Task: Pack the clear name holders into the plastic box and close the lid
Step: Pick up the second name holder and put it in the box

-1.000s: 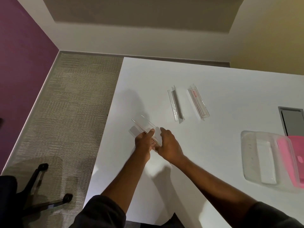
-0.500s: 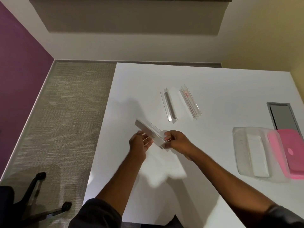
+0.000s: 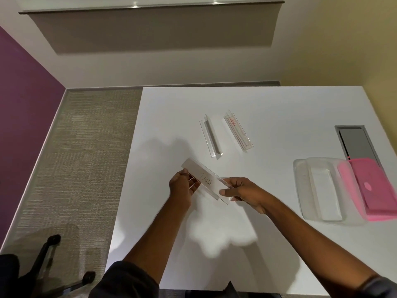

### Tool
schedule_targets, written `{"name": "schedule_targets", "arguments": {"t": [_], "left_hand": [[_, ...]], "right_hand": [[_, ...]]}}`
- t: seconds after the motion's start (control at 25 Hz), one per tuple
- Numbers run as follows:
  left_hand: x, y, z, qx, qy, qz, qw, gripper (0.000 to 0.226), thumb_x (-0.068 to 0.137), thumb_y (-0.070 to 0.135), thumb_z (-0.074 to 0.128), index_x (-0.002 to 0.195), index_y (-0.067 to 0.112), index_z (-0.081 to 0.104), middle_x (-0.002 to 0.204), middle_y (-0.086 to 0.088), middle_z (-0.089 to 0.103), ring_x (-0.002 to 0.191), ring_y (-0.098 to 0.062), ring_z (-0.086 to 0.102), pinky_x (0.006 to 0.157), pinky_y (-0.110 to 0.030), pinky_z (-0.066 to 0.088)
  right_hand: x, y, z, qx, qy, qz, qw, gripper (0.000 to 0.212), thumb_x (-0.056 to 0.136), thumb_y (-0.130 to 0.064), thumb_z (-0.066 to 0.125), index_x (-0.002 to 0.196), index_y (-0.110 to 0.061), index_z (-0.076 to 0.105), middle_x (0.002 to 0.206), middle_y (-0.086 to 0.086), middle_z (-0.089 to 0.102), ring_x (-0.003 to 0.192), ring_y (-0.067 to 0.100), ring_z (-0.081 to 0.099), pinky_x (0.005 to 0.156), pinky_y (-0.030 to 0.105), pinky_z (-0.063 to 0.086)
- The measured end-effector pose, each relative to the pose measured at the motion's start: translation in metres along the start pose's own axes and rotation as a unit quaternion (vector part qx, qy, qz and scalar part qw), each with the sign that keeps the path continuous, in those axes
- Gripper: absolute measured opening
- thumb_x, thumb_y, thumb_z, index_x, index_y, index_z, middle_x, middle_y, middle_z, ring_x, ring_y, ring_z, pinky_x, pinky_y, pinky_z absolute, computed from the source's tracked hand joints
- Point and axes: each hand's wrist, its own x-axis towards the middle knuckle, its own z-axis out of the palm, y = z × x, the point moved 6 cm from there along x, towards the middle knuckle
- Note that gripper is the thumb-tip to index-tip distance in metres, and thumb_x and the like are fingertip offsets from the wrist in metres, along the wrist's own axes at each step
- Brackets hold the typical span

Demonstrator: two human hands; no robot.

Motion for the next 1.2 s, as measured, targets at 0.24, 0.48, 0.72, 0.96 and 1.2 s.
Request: {"name": "schedule_targets", "arguments": {"t": [0.24,0.48,0.72,0.96,1.2], "left_hand": [[-0.02,-0.011,0.038,0.043,-0.022,0.017,0.999,0.022,0.114,0.017,0.05,0.111,0.009,0.07,0.099,-0.013,0.077,0.09,-0.029,0.075,0.074,-0.038,0.063],[-0.037,-0.032,0.08,0.083,-0.053,0.03,0.995,0.024,0.115,0.018,0.049,0.114,0.008,0.071,0.116,-0.024,0.075,0.094,-0.03,0.075,0.084,-0.041,0.065],[-0.063,-0.055,0.136,0.15,-0.086,0.045,0.984,0.024,0.115,0.017,0.048,0.114,0.012,0.071,0.129,-0.027,0.075,0.108,-0.037,0.074,0.101,-0.052,0.063],[-0.082,-0.077,0.196,0.194,-0.121,0.048,0.972,0.022,0.115,0.021,0.051,0.117,0.016,0.072,0.117,-0.018,0.079,0.111,-0.036,0.077,0.077,-0.035,0.067],[-0.094,-0.109,0.261,0.217,-0.153,0.037,0.963,0.022,0.113,0.025,0.053,0.113,0.019,0.074,0.104,-0.008,0.082,0.093,-0.024,0.08,0.065,-0.029,0.067]], "right_hand": [[-0.019,0.01,-0.026,0.021,0.01,-0.008,1.0,0.039,0.096,-0.016,0.079,0.134,-0.023,0.076,0.127,0.008,0.081,0.101,0.012,0.075,0.085,0.025,0.056],[-0.045,0.025,-0.066,0.024,0.031,-0.009,0.999,0.038,0.092,-0.015,0.082,0.13,-0.02,0.078,0.126,0.006,0.081,0.102,0.014,0.074,0.085,0.025,0.053],[-0.072,0.048,-0.111,0.049,0.024,-0.01,0.998,0.04,0.088,-0.006,0.084,0.127,-0.01,0.078,0.128,0.015,0.08,0.129,0.04,0.071,0.115,0.052,0.05],[-0.106,0.062,-0.162,0.108,0.058,-0.035,0.992,0.041,0.091,-0.007,0.083,0.131,-0.011,0.076,0.125,0.009,0.082,0.118,0.031,0.078,0.084,0.027,0.065],[-0.135,0.078,-0.216,0.152,0.091,-0.045,0.983,0.043,0.092,-0.002,0.081,0.134,-0.005,0.073,0.126,0.015,0.081,0.12,0.034,0.077,0.092,0.031,0.067]]}}
